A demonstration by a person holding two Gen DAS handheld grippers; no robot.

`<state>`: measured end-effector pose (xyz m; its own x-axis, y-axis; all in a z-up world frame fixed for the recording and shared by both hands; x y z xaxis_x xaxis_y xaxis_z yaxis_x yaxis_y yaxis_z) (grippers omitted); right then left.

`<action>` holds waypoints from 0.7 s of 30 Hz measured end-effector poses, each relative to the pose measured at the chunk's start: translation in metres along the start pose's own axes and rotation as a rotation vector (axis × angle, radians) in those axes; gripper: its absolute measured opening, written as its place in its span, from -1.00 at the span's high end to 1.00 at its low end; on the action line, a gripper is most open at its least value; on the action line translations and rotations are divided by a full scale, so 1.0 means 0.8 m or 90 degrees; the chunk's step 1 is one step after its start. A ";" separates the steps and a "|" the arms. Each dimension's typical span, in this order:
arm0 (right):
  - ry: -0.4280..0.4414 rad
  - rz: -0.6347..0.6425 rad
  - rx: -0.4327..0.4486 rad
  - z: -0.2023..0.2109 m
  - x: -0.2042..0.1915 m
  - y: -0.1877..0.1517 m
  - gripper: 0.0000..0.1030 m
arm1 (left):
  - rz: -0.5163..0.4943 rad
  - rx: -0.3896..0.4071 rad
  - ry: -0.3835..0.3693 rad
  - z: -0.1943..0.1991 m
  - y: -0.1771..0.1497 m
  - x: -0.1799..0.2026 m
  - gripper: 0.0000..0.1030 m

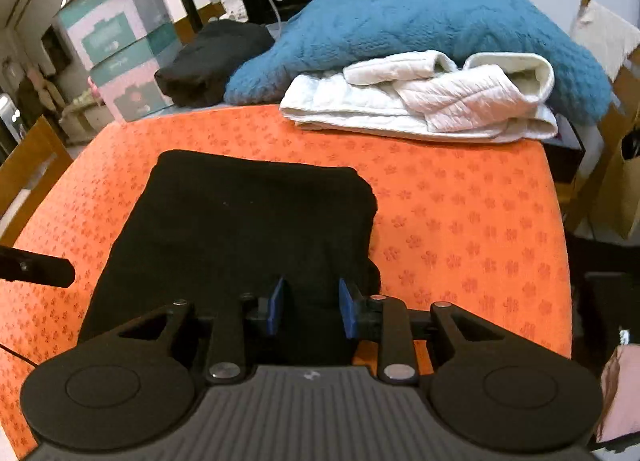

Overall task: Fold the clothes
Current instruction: 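Pinch the folded black bundle's edge with the right gripper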

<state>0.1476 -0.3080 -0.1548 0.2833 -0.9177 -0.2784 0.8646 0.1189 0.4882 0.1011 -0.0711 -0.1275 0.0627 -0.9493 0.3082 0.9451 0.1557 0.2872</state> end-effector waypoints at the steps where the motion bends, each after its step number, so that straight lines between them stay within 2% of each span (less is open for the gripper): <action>1: 0.002 -0.005 -0.006 -0.001 0.002 -0.001 0.36 | 0.001 -0.003 -0.004 -0.003 0.002 -0.002 -0.36; 5: 0.026 -0.039 -0.017 0.009 0.009 -0.002 0.28 | -0.001 -0.017 -0.017 -0.018 0.008 -0.008 -0.43; 7: 0.046 -0.076 -0.019 0.019 0.016 -0.007 -0.05 | -0.006 -0.025 -0.031 -0.024 0.011 -0.010 -0.51; 9: 0.061 -0.109 -0.021 0.023 0.022 -0.016 -0.29 | -0.008 -0.032 -0.047 -0.030 0.013 -0.011 -0.55; 11: 0.073 -0.142 -0.025 0.026 0.028 -0.026 -0.35 | -0.012 -0.037 -0.054 -0.036 0.015 -0.011 -0.56; 13: 0.083 -0.170 -0.031 0.023 0.034 -0.037 -0.56 | -0.017 -0.042 -0.062 -0.041 0.016 -0.010 -0.56; 18: 0.106 -0.240 -0.033 0.012 0.041 -0.051 -0.64 | -0.021 -0.033 -0.084 -0.047 0.022 -0.012 -0.57; 21: 0.113 -0.248 -0.029 0.005 0.038 -0.049 -0.64 | -0.021 -0.030 -0.099 -0.050 0.025 -0.012 -0.57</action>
<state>0.1208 -0.3419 -0.1788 -0.0052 -0.8185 -0.5745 0.9373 -0.2042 0.2825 0.1326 -0.0698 -0.1611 -0.0162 -0.8994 0.4368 0.9600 0.1081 0.2583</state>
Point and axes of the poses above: each gripper's, at about its wrist camera, not at the fingertips, and z roughly against the way its jaws point, x to its right, y to its top, the point moved 7 cm from there along -z, roughly the way its jaws point, and after that the axes turned 9 degrees about -x, right-handed, at the moved point
